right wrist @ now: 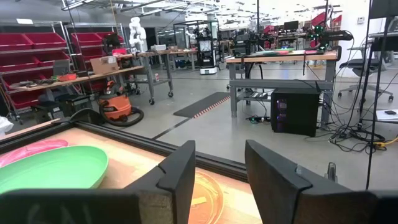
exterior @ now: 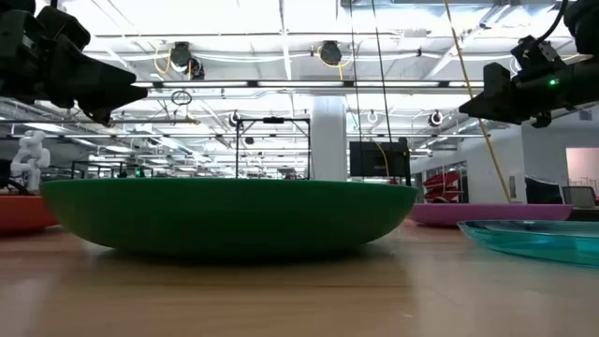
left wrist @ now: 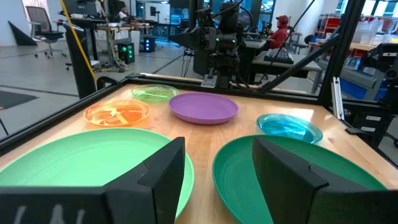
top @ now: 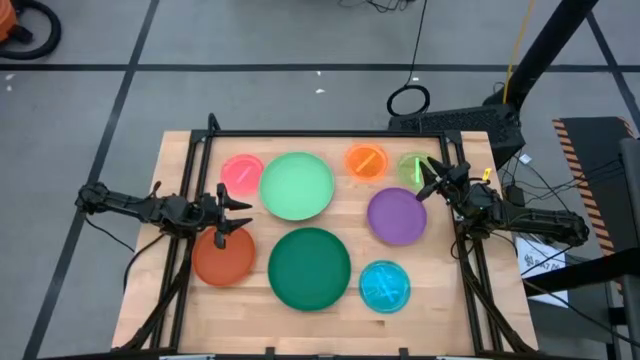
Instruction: Stack plastic plates
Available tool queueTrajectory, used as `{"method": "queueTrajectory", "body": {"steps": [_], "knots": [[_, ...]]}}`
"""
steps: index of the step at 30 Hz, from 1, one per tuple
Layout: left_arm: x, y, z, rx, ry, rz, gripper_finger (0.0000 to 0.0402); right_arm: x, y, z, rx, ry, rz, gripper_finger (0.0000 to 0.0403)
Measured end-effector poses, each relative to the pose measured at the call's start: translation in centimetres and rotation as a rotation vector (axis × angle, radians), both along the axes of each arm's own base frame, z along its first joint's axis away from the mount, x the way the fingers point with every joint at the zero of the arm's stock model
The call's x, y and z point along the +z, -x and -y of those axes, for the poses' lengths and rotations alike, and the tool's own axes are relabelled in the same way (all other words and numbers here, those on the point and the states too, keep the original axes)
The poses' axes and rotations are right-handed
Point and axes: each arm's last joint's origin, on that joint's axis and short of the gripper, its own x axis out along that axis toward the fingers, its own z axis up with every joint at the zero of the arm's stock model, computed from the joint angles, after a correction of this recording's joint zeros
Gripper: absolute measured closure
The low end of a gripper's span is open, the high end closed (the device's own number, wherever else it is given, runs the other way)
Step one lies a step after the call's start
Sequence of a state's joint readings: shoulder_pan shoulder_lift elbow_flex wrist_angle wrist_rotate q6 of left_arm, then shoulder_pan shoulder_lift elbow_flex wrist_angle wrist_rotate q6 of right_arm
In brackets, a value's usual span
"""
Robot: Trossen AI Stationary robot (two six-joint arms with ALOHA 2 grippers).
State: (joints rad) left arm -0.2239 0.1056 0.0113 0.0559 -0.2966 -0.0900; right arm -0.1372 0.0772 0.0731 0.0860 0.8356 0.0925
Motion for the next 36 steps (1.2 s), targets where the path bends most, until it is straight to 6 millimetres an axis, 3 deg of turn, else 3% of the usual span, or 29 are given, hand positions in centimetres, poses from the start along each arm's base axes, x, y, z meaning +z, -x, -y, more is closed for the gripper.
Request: {"method": "queueTrajectory", "body": {"steps": [29,36], "knots": [[0.00,0.00,0.00,0.000,-0.007,-0.001,0.0208,0.00,0.00,0.00,0.000,0.000,0.000,0.0271],[0.04,0.00,-0.06,0.009,-0.254,-0.017,0.0208,0.14,0.02,0.04,-0.007,0.019,-0.010,0.0271]]}}
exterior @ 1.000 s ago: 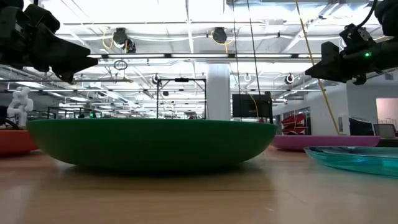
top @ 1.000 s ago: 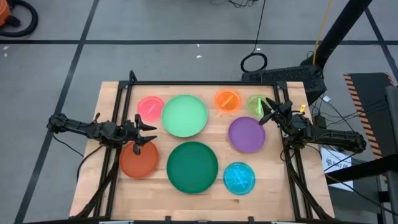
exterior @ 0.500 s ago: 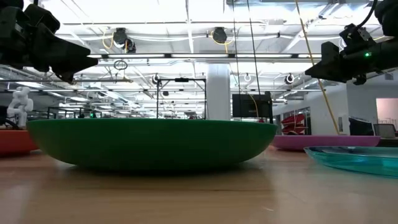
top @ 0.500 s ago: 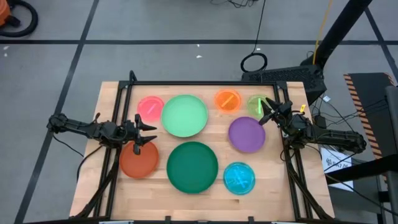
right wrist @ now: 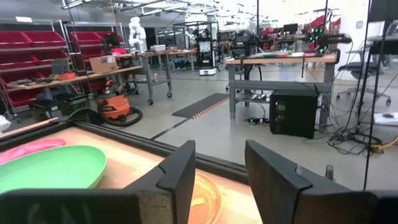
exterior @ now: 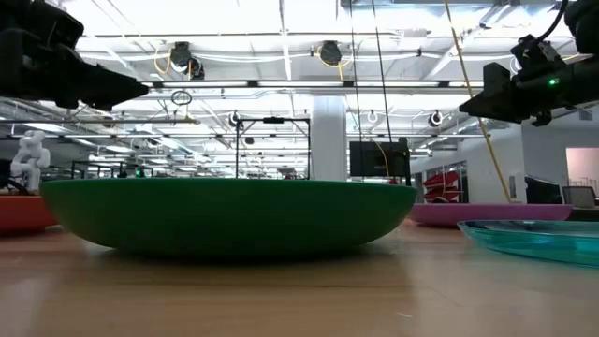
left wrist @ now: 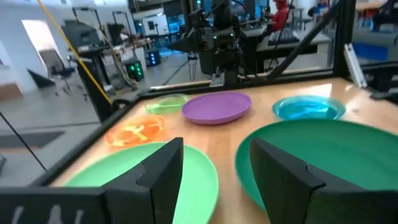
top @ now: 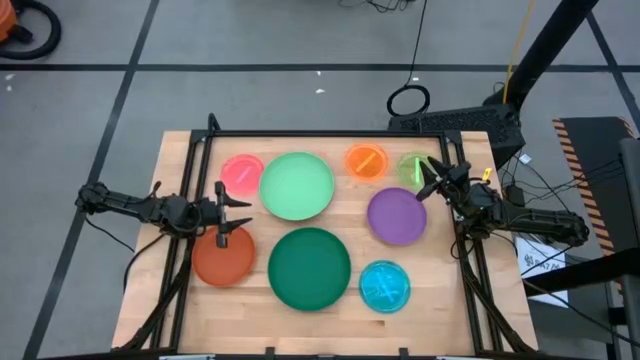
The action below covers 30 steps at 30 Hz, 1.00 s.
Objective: Stack plastic plates
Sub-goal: Stack the dark green plate on top of the green plate
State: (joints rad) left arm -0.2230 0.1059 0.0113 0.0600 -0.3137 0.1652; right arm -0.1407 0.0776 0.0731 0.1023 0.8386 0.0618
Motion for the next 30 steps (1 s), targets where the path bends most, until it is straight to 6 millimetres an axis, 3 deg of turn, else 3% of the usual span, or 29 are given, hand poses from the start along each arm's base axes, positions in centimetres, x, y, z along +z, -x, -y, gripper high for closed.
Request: {"method": "queueTrajectory", "body": {"steps": [4,11,16,20,23,30], "knots": [[0.6,0.0,0.0,0.007,-0.015,0.061,0.0208,0.0,0.0,0.0,-0.001,-0.003,-0.002,0.0271],[2.6,0.3,-0.1,-0.032,0.395,0.297,0.0208,0.1,0.0,0.0,0.014,-0.057,0.103,0.0271],[4.3,0.8,0.2,-0.197,0.431,0.462,0.0208,0.7,-0.8,-0.7,0.349,-0.045,0.138,0.0271],[5.1,1.0,0.1,-0.191,0.470,0.554,0.0208,1.2,-1.2,-0.7,0.375,-0.052,0.209,0.0271],[5.2,0.8,0.1,-0.180,0.467,0.551,0.0208,1.4,-1.6,-0.6,0.373,-0.059,0.181,0.0271],[7.1,-1.0,0.5,-0.182,0.519,0.461,0.0208,5.3,-2.7,-0.4,0.365,-0.006,0.074,0.0271]]}}
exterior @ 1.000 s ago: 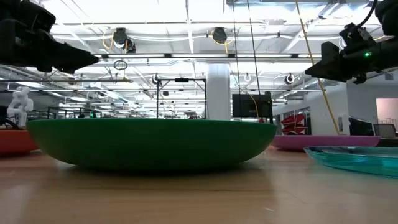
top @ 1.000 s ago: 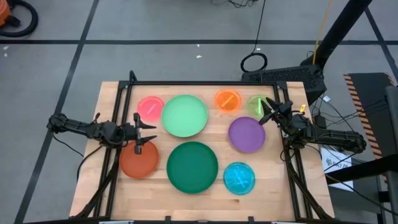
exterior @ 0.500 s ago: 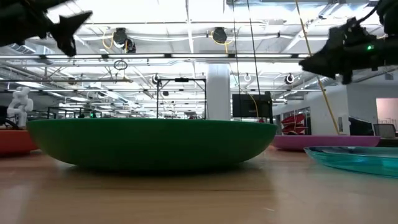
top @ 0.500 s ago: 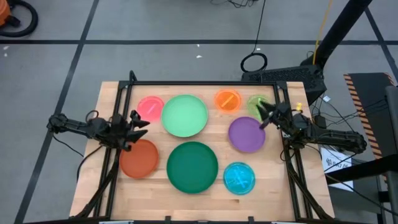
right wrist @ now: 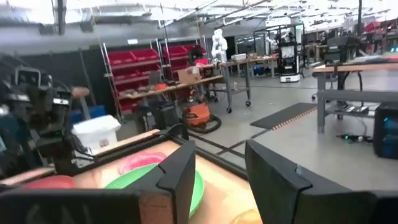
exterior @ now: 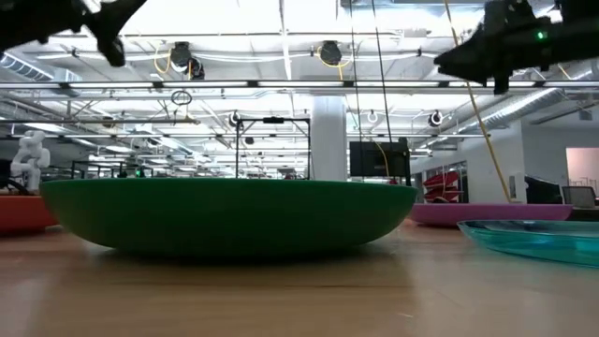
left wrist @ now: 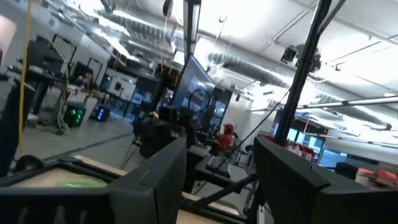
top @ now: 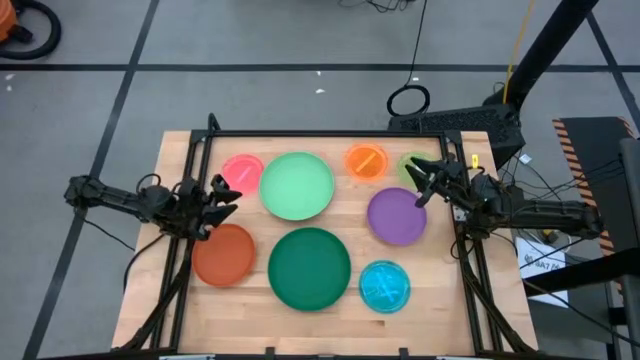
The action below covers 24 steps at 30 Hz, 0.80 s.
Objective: Stack plastic plates
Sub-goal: Stack the dark green plate on top of the green plate
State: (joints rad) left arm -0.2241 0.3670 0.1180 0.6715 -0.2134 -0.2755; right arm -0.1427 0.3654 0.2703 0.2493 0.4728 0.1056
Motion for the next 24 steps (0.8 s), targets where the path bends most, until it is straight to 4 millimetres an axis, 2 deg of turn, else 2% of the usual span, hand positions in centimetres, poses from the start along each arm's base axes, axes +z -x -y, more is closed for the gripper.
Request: {"method": "queueTrajectory", "body": {"steps": [3,6,9,12,16,20,24], "knots": [[1.8,-1.5,0.3,-0.005,0.042,-0.037,0.0208,1.6,-0.4,0.2,-0.047,0.005,-0.068,0.0271],[3.3,-3.5,0.7,-0.014,0.070,-0.151,0.0208,3.1,-0.5,0.4,-0.115,0.016,-0.135,0.0271],[4.5,-5.3,1.0,0.012,0.149,-0.355,0.0208,4.0,-0.5,0.5,-0.157,0.015,-0.177,0.0271],[5.0,-6.6,1.2,0.041,0.313,-0.607,0.0208,4.3,-0.5,0.5,-0.161,0.025,-0.201,0.0271],[3.8,-7.9,2.2,0.111,0.517,-0.925,0.0208,4.3,-0.5,0.5,-0.160,0.058,-0.232,0.0271],[1.4,-8.8,3.9,0.157,0.667,-1.161,0.0208,4.3,-0.5,0.5,-0.159,0.068,-0.241,0.0271],[-0.6,-9.9,5.4,0.175,0.750,-1.274,0.0208,4.2,-0.5,0.5,-0.159,0.066,-0.252,0.0271]]}}
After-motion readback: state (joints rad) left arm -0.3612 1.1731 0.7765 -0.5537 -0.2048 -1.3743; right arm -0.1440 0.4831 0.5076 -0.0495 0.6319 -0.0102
